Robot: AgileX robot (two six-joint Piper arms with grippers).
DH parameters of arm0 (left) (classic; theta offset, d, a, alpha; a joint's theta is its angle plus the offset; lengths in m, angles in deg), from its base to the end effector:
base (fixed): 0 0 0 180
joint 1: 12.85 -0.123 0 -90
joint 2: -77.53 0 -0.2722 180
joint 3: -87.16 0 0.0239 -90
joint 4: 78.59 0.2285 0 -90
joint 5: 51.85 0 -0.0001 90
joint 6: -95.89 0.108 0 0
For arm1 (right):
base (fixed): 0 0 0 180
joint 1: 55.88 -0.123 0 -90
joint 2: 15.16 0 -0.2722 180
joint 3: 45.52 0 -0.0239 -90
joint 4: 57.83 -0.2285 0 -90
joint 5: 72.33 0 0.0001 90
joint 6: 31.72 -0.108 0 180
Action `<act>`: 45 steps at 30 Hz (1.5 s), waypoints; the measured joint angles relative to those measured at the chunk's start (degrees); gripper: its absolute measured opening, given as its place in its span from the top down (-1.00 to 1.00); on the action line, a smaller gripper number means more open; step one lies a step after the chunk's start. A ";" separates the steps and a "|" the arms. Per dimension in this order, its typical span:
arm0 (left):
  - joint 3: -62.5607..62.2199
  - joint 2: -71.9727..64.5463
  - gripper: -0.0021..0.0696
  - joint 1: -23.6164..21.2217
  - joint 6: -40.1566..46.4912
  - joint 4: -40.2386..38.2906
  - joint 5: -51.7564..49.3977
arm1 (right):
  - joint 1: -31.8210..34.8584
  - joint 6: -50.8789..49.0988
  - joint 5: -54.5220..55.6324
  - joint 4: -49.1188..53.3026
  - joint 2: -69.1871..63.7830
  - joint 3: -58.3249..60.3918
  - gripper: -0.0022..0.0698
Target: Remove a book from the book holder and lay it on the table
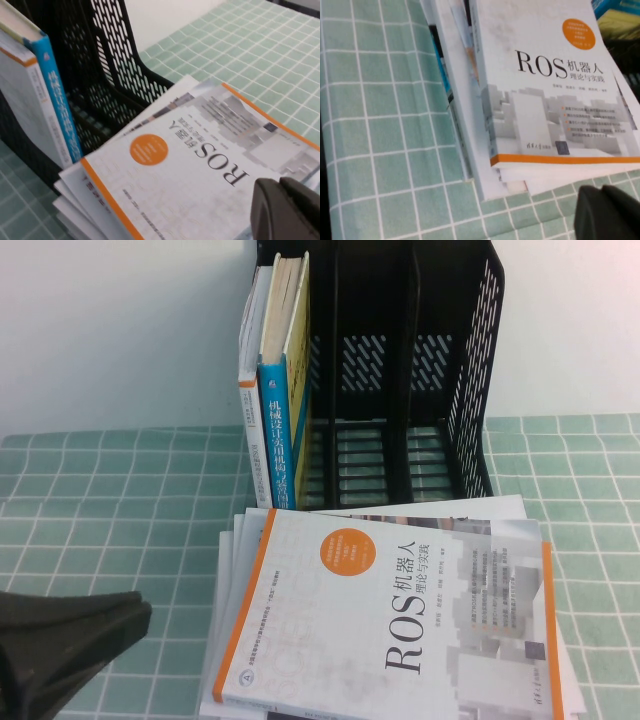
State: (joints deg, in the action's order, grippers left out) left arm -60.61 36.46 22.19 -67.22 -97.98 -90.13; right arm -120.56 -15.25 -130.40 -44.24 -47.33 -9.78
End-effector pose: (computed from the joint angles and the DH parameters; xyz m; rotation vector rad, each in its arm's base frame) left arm 0.0741 -0.0791 0.3542 0.7458 1.8088 -0.5893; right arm 0.0446 0.0438 0.3149 -1.4355 1.6379 0.1885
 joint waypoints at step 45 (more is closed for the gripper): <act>26.17 21.72 0.95 -10.20 -5.82 13.50 12.73 | 0.00 -1.47 16.39 -16.65 13.84 18.30 0.95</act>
State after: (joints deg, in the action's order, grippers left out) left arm -34.45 58.18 11.99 -73.05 -84.48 -77.41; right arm -120.56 -16.72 -114.01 -60.89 -33.48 8.52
